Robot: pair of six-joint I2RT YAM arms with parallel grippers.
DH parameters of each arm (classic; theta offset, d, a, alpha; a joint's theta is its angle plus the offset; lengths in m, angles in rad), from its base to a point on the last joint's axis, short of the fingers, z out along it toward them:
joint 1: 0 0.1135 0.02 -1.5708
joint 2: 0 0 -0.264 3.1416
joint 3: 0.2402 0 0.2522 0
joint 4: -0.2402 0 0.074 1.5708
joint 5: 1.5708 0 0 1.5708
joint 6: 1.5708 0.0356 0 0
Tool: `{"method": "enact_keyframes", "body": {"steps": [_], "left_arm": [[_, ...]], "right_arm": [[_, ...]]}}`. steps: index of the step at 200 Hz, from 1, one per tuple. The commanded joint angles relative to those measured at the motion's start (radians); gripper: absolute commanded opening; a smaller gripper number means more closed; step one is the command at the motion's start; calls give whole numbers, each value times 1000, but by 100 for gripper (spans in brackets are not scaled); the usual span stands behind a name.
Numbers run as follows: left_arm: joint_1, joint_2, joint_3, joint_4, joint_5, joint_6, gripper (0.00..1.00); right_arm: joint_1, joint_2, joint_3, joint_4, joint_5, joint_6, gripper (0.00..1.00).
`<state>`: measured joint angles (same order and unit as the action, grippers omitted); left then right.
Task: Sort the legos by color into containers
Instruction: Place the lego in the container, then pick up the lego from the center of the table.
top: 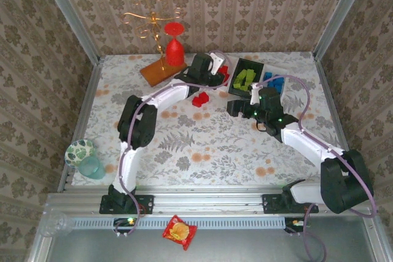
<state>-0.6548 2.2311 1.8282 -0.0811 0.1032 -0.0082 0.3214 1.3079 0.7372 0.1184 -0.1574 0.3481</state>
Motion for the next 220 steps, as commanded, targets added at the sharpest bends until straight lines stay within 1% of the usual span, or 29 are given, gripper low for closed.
{"method": "enact_keyframes", "body": {"steps": [1,27,39,45,60,67,74,83,111,123,139,154,177,188,202,220], "left_arm": [[9,72,124,-43,-31,-25,31],[7,158,243,-104,-50,-33,33],[4,184,280,-119,-58,-36,35],[4,199,298,-128,-65,-35,36],[4,231,352,-161,-85,-37,38],[6,242,374,-175,-90,-39,40],[3,249,390,-184,-90,-40,45],[2,248,398,-188,-84,-42,50],[2,199,366,-184,-66,-50,64],[1,150,310,-163,-47,-53,69],[1,41,178,-122,-24,-56,72],[8,-100,-11,-86,-14,-69,73],[37,-302,-306,-83,59,-98,77],[55,-381,-433,-65,73,-121,79],[73,-437,-547,-45,86,-130,85],[86,-433,-575,-72,105,-95,90]], "right_arm": [[28,21,-12,161,130,-39,100],[33,69,11,266,206,-109,100],[33,76,37,265,222,-130,100],[34,105,49,254,231,-133,100],[33,99,56,245,238,-139,100],[33,89,52,243,240,-140,100],[33,88,45,240,249,-139,100],[33,46,40,223,262,-138,100],[34,5,7,215,268,-144,100],[33,-6,7,191,261,-138,100],[35,-33,2,159,242,-121,100],[36,-64,1,108,239,-113,100],[37,-110,-5,37,224,-109,100],[38,-120,-11,17,217,-101,100],[38,-125,-15,11,205,-92,100],[38,-117,-11,11,191,-74,100]]}}
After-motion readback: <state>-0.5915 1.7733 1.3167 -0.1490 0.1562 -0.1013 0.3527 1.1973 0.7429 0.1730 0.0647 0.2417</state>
